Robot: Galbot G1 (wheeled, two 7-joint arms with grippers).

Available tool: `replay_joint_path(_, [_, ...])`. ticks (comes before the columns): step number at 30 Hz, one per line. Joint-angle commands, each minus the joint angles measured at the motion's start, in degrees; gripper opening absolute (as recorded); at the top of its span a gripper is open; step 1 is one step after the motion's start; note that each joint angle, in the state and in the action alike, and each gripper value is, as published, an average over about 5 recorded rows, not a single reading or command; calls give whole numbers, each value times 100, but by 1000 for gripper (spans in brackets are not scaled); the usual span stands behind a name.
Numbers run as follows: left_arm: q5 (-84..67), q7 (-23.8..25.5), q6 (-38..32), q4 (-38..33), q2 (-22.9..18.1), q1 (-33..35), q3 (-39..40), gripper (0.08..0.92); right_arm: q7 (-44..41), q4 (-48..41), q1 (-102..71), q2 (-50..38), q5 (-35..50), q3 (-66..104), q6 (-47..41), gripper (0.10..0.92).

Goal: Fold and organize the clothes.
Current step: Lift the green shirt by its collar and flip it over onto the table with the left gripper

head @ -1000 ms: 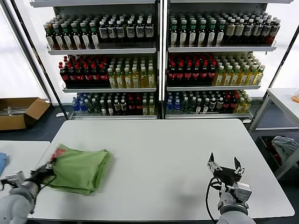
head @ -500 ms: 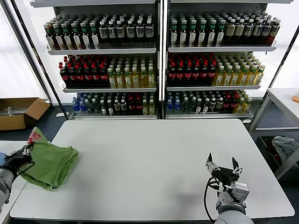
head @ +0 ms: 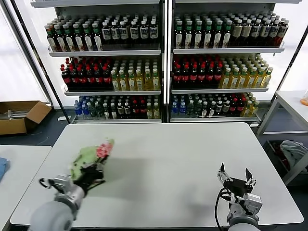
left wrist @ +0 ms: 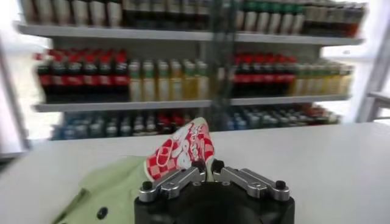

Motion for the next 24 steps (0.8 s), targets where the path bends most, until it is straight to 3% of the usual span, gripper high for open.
replay_joint_path(1, [1124, 5, 54, -143, -1075, -370, 2235, 110, -11, 37, -191, 115, -143, 48, 11, 823])
replay_joint_path(14, [711, 149, -151, 118, -1026, -498, 1954, 116, -3, -87, -41, 183, -327, -229, -65, 823])
replay_joint_path(24, [220, -155, -321, 82, -1155, -706, 1779, 366, -74, -173, 69, 82, 31, -330, -325, 823])
